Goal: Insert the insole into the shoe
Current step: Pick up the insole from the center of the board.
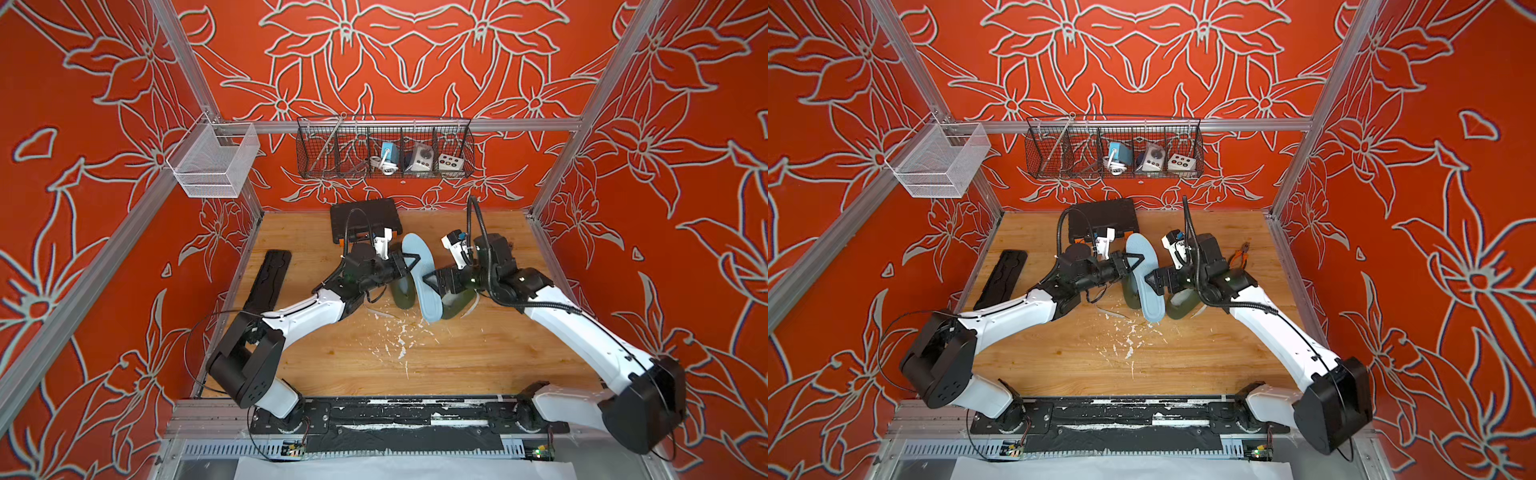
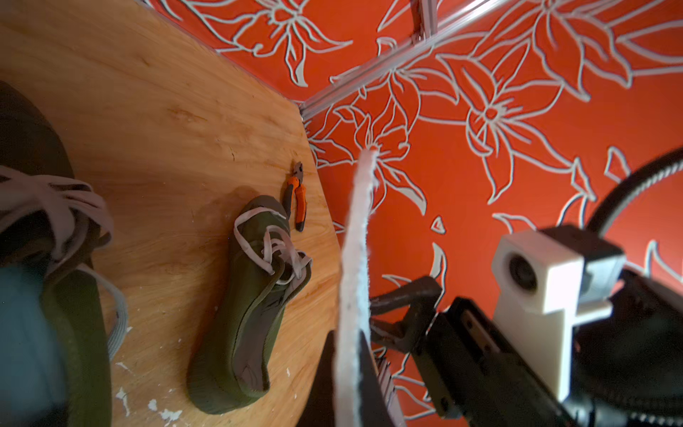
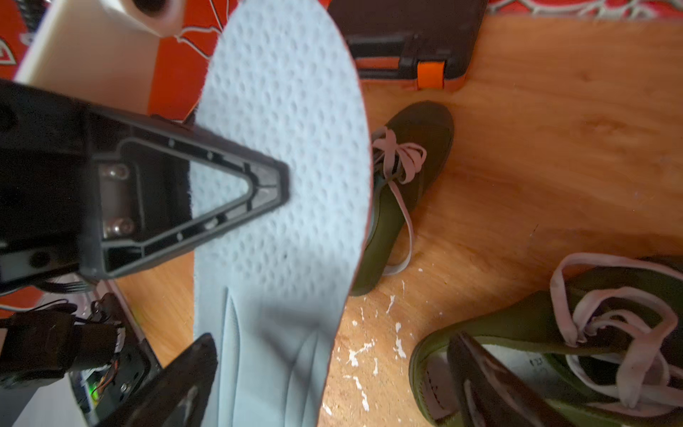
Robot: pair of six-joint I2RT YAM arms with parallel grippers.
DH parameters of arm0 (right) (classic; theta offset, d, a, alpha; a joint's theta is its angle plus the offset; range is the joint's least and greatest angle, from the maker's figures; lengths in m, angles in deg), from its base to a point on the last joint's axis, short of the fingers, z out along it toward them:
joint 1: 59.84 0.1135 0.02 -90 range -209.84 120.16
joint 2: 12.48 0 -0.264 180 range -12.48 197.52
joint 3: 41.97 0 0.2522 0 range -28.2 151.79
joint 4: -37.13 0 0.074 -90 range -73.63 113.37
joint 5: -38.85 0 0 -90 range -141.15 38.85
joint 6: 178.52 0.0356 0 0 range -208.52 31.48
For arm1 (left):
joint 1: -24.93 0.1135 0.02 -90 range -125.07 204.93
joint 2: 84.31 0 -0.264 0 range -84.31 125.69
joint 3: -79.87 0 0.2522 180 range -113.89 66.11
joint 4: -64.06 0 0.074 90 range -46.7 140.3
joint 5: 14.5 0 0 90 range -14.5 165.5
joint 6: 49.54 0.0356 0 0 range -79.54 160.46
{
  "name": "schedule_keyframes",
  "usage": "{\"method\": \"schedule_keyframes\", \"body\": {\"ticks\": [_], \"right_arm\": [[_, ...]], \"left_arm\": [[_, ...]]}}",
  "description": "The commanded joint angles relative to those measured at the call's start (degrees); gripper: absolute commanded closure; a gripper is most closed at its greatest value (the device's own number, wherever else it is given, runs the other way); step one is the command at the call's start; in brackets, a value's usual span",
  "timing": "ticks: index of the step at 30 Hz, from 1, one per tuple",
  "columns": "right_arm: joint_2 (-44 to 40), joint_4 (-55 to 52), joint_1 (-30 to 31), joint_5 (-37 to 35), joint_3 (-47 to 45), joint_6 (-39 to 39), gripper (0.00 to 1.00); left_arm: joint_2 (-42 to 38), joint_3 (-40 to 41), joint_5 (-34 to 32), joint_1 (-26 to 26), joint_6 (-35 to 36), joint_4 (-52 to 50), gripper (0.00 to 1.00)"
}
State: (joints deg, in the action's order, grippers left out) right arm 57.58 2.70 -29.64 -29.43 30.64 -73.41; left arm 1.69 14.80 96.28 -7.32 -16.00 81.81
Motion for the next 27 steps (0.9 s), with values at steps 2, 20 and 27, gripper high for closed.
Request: {"method": "schedule_keyframes", "body": {"ticks": [2, 20, 27], "right_arm": [[-2.6, 11.2, 3.1, -6.7, -4.1, -1.3, 0.01], [5.3, 16.4, 12.1, -9.3, -3.0, -1.0, 0.01], [6.8, 14.9, 13.7, -11.7, -1.4, -1.3, 0.02]], "left_arm": [[-2.9, 1.8, -7.4, -0.1, -9.4, 0.7, 1.00], [-7.5, 6.5, -10.8, -0.1, -16.3, -1.8, 1.00], [-8.4, 7.7, -11.7, -0.1, -16.4, -2.3, 1.00]]}}
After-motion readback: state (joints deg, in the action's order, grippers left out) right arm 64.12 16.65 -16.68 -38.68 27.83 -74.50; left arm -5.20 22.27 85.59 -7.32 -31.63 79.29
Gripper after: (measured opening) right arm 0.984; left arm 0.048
